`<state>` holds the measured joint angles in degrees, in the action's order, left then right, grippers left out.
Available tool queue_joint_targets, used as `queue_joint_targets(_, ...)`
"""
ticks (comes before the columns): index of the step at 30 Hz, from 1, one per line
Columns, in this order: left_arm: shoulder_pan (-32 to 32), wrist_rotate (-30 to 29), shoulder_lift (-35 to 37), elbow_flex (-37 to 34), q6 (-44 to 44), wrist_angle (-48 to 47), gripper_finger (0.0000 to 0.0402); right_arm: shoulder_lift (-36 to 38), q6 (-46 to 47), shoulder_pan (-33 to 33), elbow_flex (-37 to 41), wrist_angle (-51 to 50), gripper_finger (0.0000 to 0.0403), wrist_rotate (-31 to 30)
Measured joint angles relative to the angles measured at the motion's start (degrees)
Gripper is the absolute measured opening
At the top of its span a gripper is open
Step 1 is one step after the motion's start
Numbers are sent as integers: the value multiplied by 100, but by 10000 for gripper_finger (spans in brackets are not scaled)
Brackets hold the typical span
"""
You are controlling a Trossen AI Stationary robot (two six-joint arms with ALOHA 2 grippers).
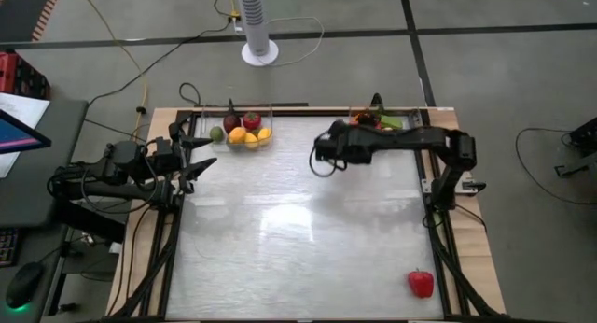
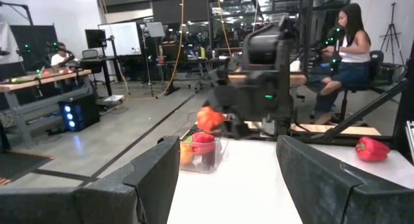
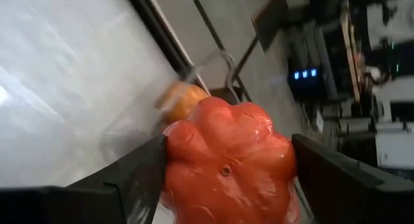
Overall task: Sort produce into baskets
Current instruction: Put the orange pumpkin into the right transparent bin, then put the red bell pepper into the right transparent bin
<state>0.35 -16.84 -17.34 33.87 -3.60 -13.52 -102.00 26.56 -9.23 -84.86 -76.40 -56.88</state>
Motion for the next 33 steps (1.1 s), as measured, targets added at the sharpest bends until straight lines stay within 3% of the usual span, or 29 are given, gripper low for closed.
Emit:
queue_joint_targets(8,-2,0,0,0,-110,2,245,2,-361,-852,0,41,373,263)
queue_joint_targets(14,1,0,0,0,-113,11,245,2,-448,-1147,0,45,377,397)
queue_joint_targets(30,1,-9,0,0,-222,109,245,23,-437,-1092,-2,-247,358,618)
queue_joint_targets(33,1,-9,0,0,-222,107,245,89,-184,-925,-2,-366,353,1101)
